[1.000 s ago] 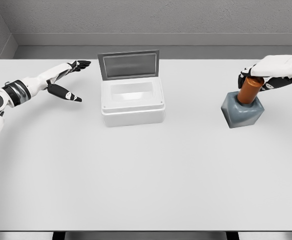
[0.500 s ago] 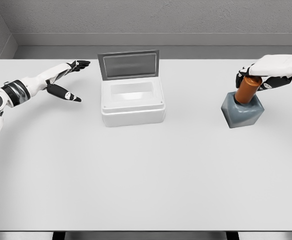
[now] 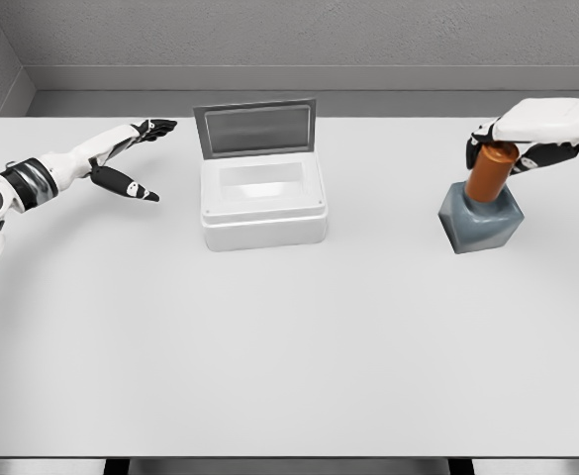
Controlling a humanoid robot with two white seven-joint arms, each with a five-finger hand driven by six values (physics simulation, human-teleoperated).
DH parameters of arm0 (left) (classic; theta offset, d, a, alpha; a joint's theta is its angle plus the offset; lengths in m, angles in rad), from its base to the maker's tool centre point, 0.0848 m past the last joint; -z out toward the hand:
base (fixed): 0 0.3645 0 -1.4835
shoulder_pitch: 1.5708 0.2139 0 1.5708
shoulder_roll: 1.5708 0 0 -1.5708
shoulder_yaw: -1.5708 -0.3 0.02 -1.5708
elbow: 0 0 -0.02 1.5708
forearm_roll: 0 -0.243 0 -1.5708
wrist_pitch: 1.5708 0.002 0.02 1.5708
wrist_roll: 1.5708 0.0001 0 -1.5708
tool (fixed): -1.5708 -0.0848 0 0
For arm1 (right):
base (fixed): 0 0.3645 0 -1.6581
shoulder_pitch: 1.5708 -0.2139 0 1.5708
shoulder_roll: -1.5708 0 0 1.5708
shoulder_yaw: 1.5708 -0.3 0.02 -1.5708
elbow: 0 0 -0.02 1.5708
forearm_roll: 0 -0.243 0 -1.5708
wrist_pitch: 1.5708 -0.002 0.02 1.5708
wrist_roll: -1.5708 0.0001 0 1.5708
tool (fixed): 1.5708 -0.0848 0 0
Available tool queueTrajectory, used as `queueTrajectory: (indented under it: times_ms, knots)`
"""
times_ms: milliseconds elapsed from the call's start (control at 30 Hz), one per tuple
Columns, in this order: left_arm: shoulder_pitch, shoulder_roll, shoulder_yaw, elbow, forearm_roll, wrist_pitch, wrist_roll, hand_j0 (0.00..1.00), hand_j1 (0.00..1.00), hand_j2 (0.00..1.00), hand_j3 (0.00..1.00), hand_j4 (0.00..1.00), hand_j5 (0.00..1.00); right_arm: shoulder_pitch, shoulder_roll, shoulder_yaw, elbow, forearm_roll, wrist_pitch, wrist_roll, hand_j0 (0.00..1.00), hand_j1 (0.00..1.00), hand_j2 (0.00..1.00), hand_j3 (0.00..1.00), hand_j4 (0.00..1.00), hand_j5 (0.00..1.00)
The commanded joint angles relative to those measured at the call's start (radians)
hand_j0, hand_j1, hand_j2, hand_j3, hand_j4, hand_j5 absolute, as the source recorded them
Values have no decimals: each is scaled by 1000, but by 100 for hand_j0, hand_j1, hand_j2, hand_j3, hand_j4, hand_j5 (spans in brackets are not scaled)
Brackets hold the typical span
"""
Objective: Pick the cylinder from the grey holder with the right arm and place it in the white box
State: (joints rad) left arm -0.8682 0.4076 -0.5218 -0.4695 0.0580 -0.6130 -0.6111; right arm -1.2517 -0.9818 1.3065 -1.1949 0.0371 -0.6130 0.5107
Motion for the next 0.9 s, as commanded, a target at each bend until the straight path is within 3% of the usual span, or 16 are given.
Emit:
queueTrajectory:
  times_ms: [0, 867]
  knots:
    - [0, 0, 3, -1, 8, 2, 0, 100, 100, 100, 100, 100, 100, 0, -5, -1, -3, -11, 2, 0, 39, 39, 39, 39, 39, 39]
    - [0, 3, 3, 0, 6, 2, 0, 100, 100, 100, 100, 100, 100, -9, 20, 45, -38, -128, 2, -1, 38, 38, 38, 38, 38, 38]
